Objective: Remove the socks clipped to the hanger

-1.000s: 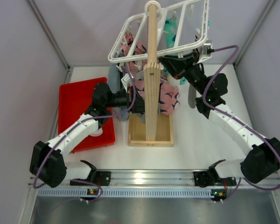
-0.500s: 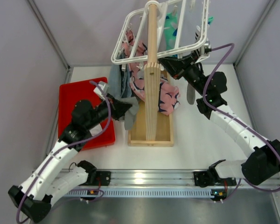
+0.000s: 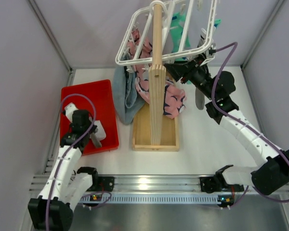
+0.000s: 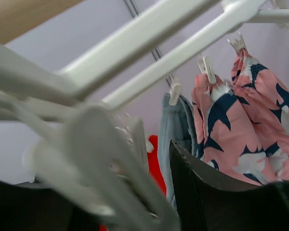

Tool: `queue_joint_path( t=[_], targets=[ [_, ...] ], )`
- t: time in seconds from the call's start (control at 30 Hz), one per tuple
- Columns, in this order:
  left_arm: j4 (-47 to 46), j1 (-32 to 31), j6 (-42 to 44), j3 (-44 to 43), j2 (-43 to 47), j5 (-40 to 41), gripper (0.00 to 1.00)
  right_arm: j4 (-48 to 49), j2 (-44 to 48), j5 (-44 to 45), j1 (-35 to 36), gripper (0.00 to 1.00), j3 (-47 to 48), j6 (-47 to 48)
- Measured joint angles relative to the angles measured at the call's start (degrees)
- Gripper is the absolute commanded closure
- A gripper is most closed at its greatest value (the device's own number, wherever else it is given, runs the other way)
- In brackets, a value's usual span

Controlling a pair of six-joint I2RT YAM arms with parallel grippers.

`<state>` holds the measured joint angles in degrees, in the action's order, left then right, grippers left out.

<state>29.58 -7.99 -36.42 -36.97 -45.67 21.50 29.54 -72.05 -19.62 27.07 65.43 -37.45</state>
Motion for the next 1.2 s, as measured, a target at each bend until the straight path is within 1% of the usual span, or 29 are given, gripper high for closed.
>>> queue_joint_path(
  t=[0.03,0.07,0.1,0.13,0.17,0.2,0.33,0.43,0.57,0.67,0.77,0.83,0.93,1.07,1.2],
  targets=[
    [0.85,2.86,-1.05,0.39,-0.70,-0.85,0.43,-1.57,0.11,0.02,0.00,0.38,0.37,0.37],
    [1.33,5.11,-1.81,0.44,-1.53,-1.64,0.31,-3.08,0.33,-0.04,0.00,0.35,0.52,0.74],
    [1.49,6.51,-2.73,0.44,-2.49,-2.62,0.23,-4.59,0.63,-0.04,0.00,0.33,0.59,1.40],
    [1.57,7.15,-3.43,0.31,-3.45,-3.43,0.06,-6.21,1.11,-0.09,0.02,0.28,0.59,1.79],
    [1.81,7.28,-3.72,-0.02,-4.39,-4.63,0.02,-8.11,1.68,-0.11,0.02,0.26,0.59,1.99],
    [1.99,7.32,-4.37,-0.50,-5.18,-5.81,0.02,-9.90,2.34,-0.11,0.02,0.21,0.61,2.38],
    [1.97,7.32,-5.97,-3.13,-5.05,-8.70,0.02,-16.26,5.31,-0.11,0.15,0.16,0.61,3.48],
    [1.95,7.32,-6.60,-5.97,-3.65,-10.64,0.02,-20.68,8.52,-0.13,0.20,0.15,0.48,4.20],
    [1.92,7.34,-6.75,-9.25,-0.94,-13.90,0.02,-26.34,15.10,-0.44,0.44,0.16,-1.36,4.98],
    [1.92,7.37,-6.23,-12.22,0.46,-17.92,0.02,-32.57,20.28,0.83,0.57,0.18,-2.80,6.23],
    [1.77,7.37,-5.51,-14.80,0.92,-22.91,0.04,-39.80,23.69,4.76,0.57,0.19,-2.75,8.31],
    [1.42,7.37,-5.18,-15.80,0.90,-27.10,0.06,-47.17,24.76,10.23,0.46,0.20,-1.73,9.73],
    [0.20,7.37,-5.11,-16.11,0.55,-33.99,0.07,-54.49,24.68,16.37,-0.76,0.20,-0.09,11.47],
    [-1.70,7.37,-4.87,-16.52,-2.08,-43.08,0.07,-59.76,23.58,21.11,-4.96,0.20,0.13,13.03],
    [-5.05,7.37,-4.74,-16.68,-5.81,-50.31,0.06,-61.37,22.49,25.00,-6.64,0.20,0.13,15.02]
  ],
)
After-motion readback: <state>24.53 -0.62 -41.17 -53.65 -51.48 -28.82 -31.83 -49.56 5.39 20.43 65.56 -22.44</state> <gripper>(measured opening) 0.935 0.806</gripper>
